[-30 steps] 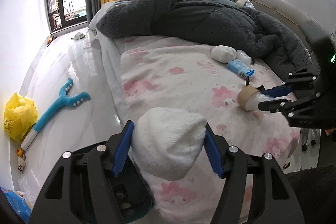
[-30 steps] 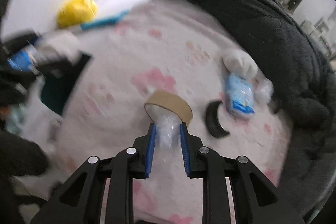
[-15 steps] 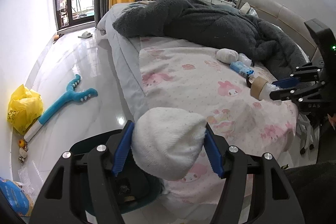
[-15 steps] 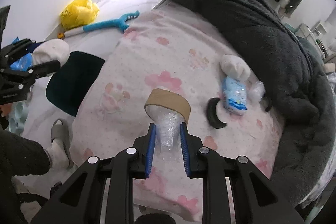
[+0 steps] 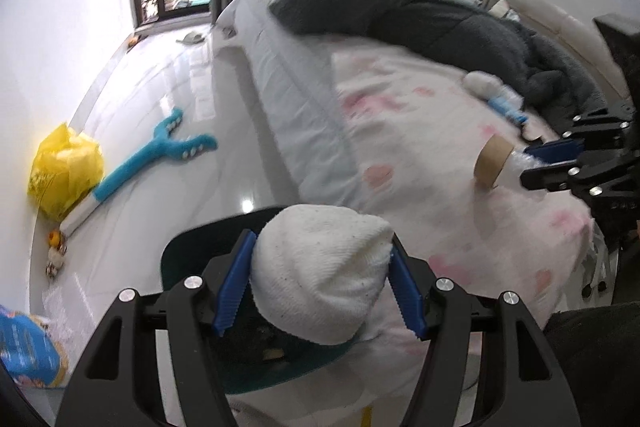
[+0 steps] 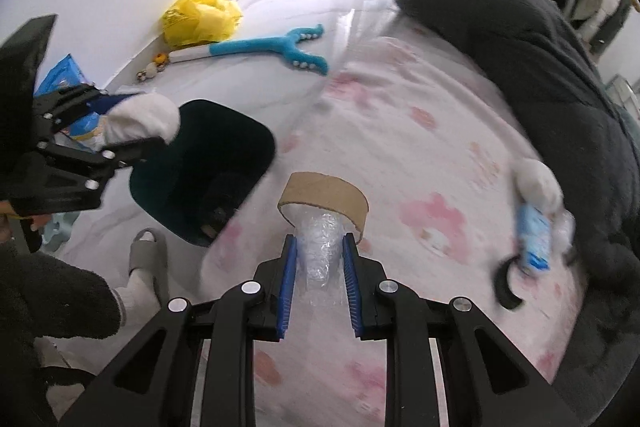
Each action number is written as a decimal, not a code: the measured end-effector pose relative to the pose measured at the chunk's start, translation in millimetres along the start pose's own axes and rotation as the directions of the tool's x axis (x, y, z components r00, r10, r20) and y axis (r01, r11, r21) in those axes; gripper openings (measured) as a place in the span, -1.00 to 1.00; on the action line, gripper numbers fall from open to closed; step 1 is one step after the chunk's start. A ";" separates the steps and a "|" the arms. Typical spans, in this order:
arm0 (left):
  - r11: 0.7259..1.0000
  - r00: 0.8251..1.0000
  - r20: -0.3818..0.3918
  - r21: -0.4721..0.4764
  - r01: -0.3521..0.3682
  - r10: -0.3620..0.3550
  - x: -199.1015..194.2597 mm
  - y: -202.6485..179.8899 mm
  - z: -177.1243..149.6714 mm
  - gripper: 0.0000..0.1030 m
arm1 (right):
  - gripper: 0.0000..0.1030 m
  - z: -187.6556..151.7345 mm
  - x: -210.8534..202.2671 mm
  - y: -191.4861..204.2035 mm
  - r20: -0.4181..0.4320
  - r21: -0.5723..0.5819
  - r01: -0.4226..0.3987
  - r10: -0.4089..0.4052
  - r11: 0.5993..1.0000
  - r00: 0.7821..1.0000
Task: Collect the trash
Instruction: 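Carry the sock ball and wrapped bottle in both tools over the green bin, then open the left tool dropping the sock into the bin while the right tool holds the bottle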
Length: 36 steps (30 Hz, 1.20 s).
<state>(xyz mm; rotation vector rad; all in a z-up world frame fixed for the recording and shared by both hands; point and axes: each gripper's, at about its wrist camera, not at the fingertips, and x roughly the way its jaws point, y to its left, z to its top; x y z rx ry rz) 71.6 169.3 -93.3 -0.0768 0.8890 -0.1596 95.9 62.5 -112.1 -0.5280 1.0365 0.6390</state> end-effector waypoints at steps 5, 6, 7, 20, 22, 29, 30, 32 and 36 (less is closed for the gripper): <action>0.999 0.997 -0.070 -0.039 -0.033 0.030 21.4 27.3 -18.6 0.30 | -0.56 16.7 15.5 25.1 0.024 -0.025 -0.066 0.066 0.998 0.998; 0.998 0.995 -0.089 -0.050 -0.042 0.038 27.0 33.6 -23.1 0.30 | -0.56 18.8 18.3 28.5 0.026 -0.028 -0.076 0.077 0.997 0.997; 0.997 0.994 -0.099 -0.058 -0.048 0.042 30.3 38.0 -26.4 0.30 | -0.56 21.3 20.8 31.8 0.028 -0.031 -0.087 0.088 0.996 0.996; 0.987 0.953 -0.291 -0.104 -0.119 0.084 73.2 82.7 -65.4 0.36 | -0.55 42.0 70.4 72.8 0.011 -0.015 -0.209 0.209 0.978 0.978; 0.987 0.949 -0.307 -0.110 -0.115 0.076 75.9 84.3 -68.3 0.52 | -0.55 44.7 77.0 78.2 0.003 -0.017 -0.216 0.216 0.976 0.976; 0.981 0.956 -0.280 -0.143 -0.128 0.084 62.8 93.8 -66.4 0.75 | -0.56 49.3 108.1 95.4 -0.039 0.001 -0.238 0.238 0.971 0.971; 0.980 0.960 -0.266 -0.150 -0.130 0.086 58.2 96.3 -65.4 0.75 | -0.56 48.5 110.9 98.1 -0.045 0.003 -0.238 0.237 0.971 0.970; 0.977 0.969 -0.233 -0.168 -0.128 0.087 49.3 101.2 -62.7 0.75 | -0.56 48.1 119.8 100.4 -0.058 0.014 -0.248 0.248 0.969 0.967; 0.968 0.985 -0.147 -0.220 -0.122 0.091 26.3 111.3 -55.6 0.75 | -0.56 44.4 138.1 102.8 -0.085 0.048 -0.259 0.262 0.965 0.961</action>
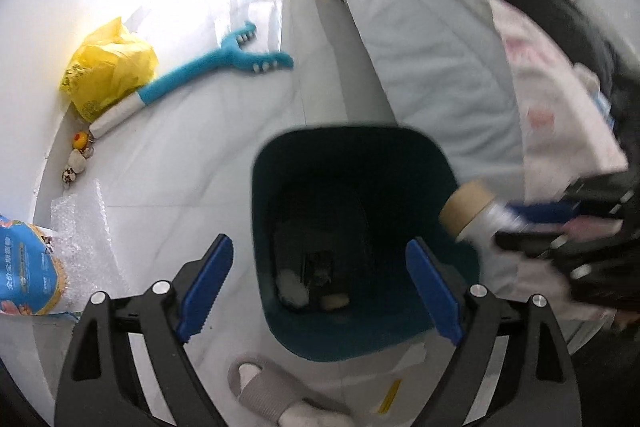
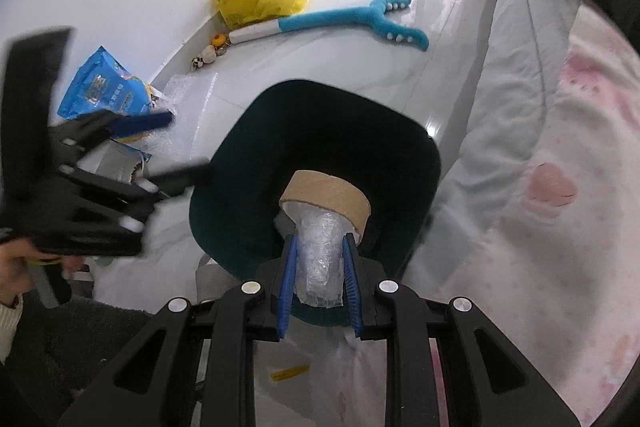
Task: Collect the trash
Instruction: 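Open the left tool dropping the sock into the bin while the right tool holds the bottle, then open the right tool to drop the wrapped bottle into the bin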
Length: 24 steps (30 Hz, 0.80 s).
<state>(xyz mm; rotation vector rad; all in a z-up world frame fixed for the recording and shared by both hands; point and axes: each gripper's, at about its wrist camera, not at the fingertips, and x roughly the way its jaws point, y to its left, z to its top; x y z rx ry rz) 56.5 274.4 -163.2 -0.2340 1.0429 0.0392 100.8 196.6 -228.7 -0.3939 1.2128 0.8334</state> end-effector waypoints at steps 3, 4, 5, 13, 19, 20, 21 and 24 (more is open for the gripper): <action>1.000 0.999 0.053 -0.013 0.000 0.000 -13.4 3.0 5.8 0.75 | -0.55 -3.6 12.3 -2.5 -0.026 0.019 -0.006 0.007 1.000 1.000; 1.000 0.998 0.068 -0.018 -0.001 0.002 -17.5 3.2 7.6 0.75 | -0.56 -4.6 15.7 -2.5 -0.033 0.022 -0.008 0.008 1.000 0.999; 1.000 0.997 0.083 -0.020 0.000 0.001 -21.8 3.5 9.0 0.75 | -0.55 -5.6 21.1 -2.1 -0.040 0.024 -0.008 0.009 1.000 0.999; 1.000 0.988 0.152 -0.024 0.017 -0.013 -46.1 -0.3 23.1 0.75 | -0.55 -9.2 59.9 -7.7 -0.106 0.050 -0.001 0.006 0.999 0.994; 1.000 0.969 0.246 0.029 0.007 -0.014 -71.7 -10.0 28.0 0.75 | -0.51 -11.2 78.6 -5.5 -0.145 0.052 0.003 0.005 0.999 0.989; 0.999 0.964 0.266 0.037 0.003 -0.013 -76.9 -12.3 29.4 0.75 | -0.36 -11.4 79.7 -4.1 -0.145 0.052 0.004 0.003 0.999 0.989; 0.999 0.960 0.280 0.041 0.002 -0.013 -81.0 -13.7 30.4 0.75 | -0.09 -10.9 80.5 -2.5 -0.143 0.051 0.006 0.002 0.999 0.990; 0.999 0.948 0.317 0.041 0.007 -0.019 -92.8 -17.7 35.7 0.75 | 0.05 -10.5 78.1 0.7 -0.135 0.040 0.009 -0.004 0.999 0.991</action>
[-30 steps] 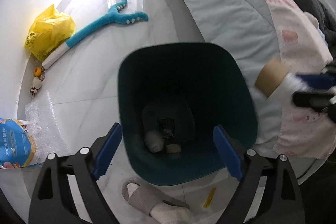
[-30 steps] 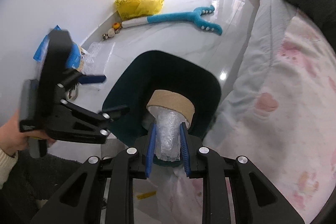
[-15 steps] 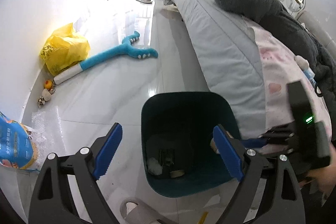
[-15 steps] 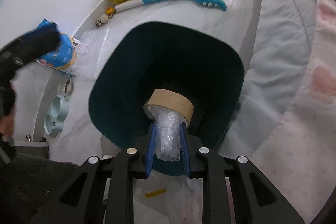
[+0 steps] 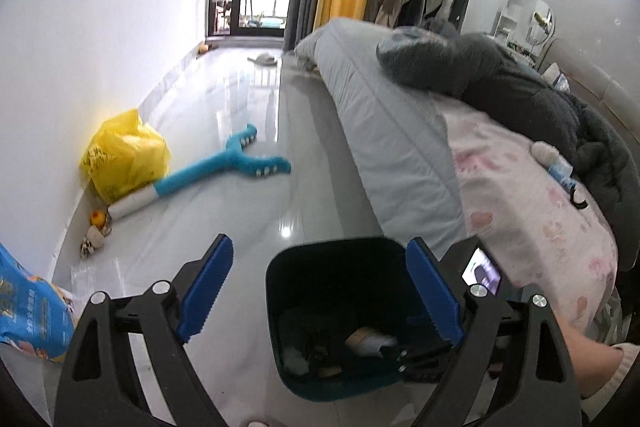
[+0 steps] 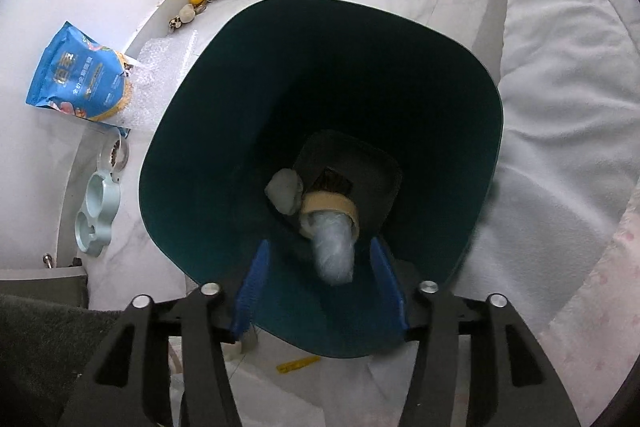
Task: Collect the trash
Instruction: 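Open the right tool to drop the wrapped bottle into the bin, then move both open tools back over the items on the bed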
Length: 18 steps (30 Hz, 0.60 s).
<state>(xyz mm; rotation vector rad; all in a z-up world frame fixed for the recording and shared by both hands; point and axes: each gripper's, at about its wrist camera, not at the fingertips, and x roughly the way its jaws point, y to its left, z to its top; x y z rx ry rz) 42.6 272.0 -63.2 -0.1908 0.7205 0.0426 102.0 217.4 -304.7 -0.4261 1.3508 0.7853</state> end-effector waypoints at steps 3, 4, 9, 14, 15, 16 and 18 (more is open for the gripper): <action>1.000 1.000 0.026 -0.008 0.004 -0.003 -6.5 -4.6 8.2 0.77 | 0.07 -0.5 -8.5 -0.4 0.022 -0.001 -0.001 0.001 1.000 1.000; 1.000 0.999 0.033 -0.008 0.005 -0.005 -8.5 -6.1 9.4 0.77 | 0.08 -0.7 -12.5 -0.9 0.030 -0.004 -0.001 0.002 1.000 1.000; 1.000 0.996 0.086 0.004 0.015 -0.016 -19.0 -22.9 21.9 0.77 | 0.19 -6.2 -43.1 -2.2 0.102 -0.031 -0.028 0.031 0.999 0.994; 0.999 0.992 0.122 0.032 0.013 -0.017 -25.9 -42.1 32.2 0.79 | 0.38 -14.2 -81.7 -9.3 0.199 -0.051 -0.043 0.052 0.998 0.979; 0.999 0.992 0.127 0.034 0.017 -0.021 -26.7 -47.3 34.5 0.80 | 0.44 -15.7 -87.0 -10.3 0.212 -0.057 -0.039 0.051 0.998 0.976; 0.999 0.991 0.132 0.034 0.024 -0.029 -27.9 -51.9 36.5 0.81 | 0.44 -18.8 -96.2 -13.8 0.235 -0.060 -0.029 0.043 0.998 0.971; 0.999 0.989 0.142 0.032 0.034 -0.038 -29.6 -60.5 38.9 0.83 | 0.44 -23.6 -108.5 -19.7 0.266 -0.049 -0.022 0.034 0.999 0.963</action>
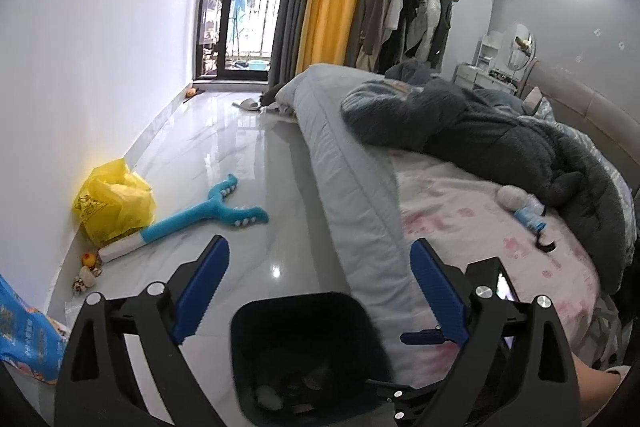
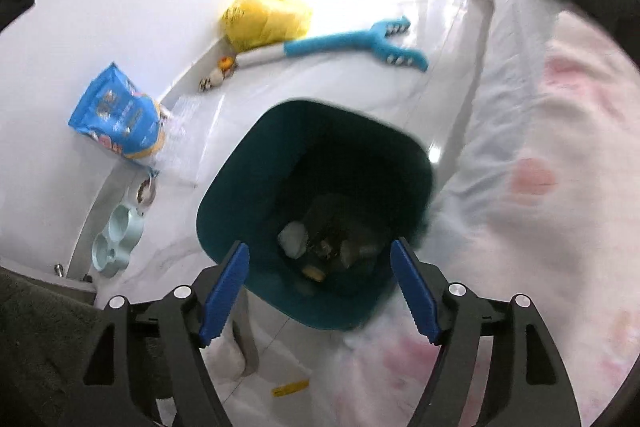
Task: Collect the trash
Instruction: 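Move both open tools back over the items on the bed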
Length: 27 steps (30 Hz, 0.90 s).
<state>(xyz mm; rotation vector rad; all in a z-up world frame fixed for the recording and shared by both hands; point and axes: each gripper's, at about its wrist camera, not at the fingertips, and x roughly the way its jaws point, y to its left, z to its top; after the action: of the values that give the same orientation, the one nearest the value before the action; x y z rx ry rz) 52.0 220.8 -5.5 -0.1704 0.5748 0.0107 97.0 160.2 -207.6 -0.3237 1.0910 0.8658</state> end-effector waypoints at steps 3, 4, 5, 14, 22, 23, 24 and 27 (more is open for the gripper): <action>1.000 1.000 0.016 0.000 0.011 -0.011 -0.7 -18.4 5.8 0.84 | 0.44 -3.2 -24.6 -14.5 0.058 0.023 0.005 -0.006 1.000 0.998; 1.000 1.000 0.019 0.000 0.015 -0.015 -0.3 -23.0 6.9 0.85 | 0.45 -4.9 -33.3 -18.7 0.077 0.027 0.011 -0.013 1.000 0.997; 1.000 1.000 0.024 0.003 0.020 -0.020 0.2 -29.9 8.5 0.86 | 0.45 -6.9 -40.8 -22.8 0.093 0.029 0.016 -0.018 0.999 0.996; 0.997 0.996 0.032 0.025 0.077 -0.078 20.4 -90.0 8.1 0.87 | 0.45 -34.5 -111.8 -86.0 0.218 0.125 0.065 -0.092 0.990 0.972; 0.983 0.990 -0.007 0.120 0.138 -0.138 43.9 -155.6 -3.7 0.87 | 0.48 -74.8 -165.1 -148.3 0.279 0.232 0.120 -0.184 0.965 0.942; 0.981 0.990 -0.011 0.128 0.144 -0.144 45.7 -161.7 -5.6 0.87 | 0.48 -79.9 -172.5 -158.2 0.283 0.242 0.120 -0.189 0.963 0.940; 0.979 0.989 -0.013 0.137 0.150 -0.149 48.4 -169.2 -6.9 0.87 | 0.48 -84.8 -178.0 -165.6 0.287 0.256 0.123 -0.197 0.959 0.937; 0.969 0.983 -0.027 0.164 0.183 -0.181 55.8 -192.7 -11.9 0.87 | 0.49 -96.6 -192.4 -180.5 0.299 0.283 0.140 -0.226 0.949 0.927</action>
<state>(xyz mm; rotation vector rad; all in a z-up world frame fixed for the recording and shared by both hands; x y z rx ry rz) 103.6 26.7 -15.2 -0.0607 0.5675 -0.2164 135.0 -102.3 -114.9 -0.0580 0.8324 0.5743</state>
